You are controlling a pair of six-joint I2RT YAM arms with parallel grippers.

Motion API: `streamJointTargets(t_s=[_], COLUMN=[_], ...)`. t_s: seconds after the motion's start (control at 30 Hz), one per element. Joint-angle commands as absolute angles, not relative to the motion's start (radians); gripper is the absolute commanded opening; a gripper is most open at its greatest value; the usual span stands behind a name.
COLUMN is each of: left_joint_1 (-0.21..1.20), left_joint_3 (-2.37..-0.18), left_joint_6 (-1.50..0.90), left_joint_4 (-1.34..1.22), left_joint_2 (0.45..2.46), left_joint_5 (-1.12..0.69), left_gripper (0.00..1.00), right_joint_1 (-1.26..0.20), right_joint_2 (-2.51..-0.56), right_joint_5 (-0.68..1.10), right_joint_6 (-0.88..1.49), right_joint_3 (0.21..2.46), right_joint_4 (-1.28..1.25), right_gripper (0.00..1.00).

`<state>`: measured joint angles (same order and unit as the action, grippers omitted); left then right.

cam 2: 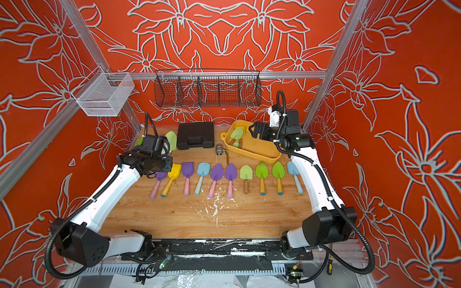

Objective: Take the shovel out of the storage box
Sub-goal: Place the shovel at the center of the board.

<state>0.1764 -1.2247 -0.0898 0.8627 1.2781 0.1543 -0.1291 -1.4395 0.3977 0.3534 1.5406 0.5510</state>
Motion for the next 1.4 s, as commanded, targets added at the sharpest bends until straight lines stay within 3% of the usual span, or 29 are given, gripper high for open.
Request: streamJointTargets(t_s=[0.0, 0.33, 0.83, 1.37], left_joint_1=[0.113, -0.113, -0.212, -0.251], left_joint_3=[-1.19, -1.102, -1.022, -1.05], left_joint_6=[-0.032, 0.079, 0.151, 0.276], left_joint_4=[0.91, 0.942, 0.893, 0.845], left_joint_2=[1.24, 1.189, 1.195, 1.469], left_joint_5=[0.183, 0.132, 0.18, 0.216], left_gripper=[0.0, 0.0, 0.0, 0.0], right_joint_1=[-0.124, -0.12, -0.119, -0.115], right_joint_2=[-1.433, -1.408, -1.402, -1.455], right_joint_5=[0.398, 0.392, 0.413, 0.427], right_joint_6=[0.332, 0.3, 0.295, 0.25], right_joint_3=[1.533, 1.471, 1.448, 1.447], right_joint_4=[0.558, 0.551, 0.523, 0.508], right_gripper=[0.97, 0.97, 0.97, 0.97])
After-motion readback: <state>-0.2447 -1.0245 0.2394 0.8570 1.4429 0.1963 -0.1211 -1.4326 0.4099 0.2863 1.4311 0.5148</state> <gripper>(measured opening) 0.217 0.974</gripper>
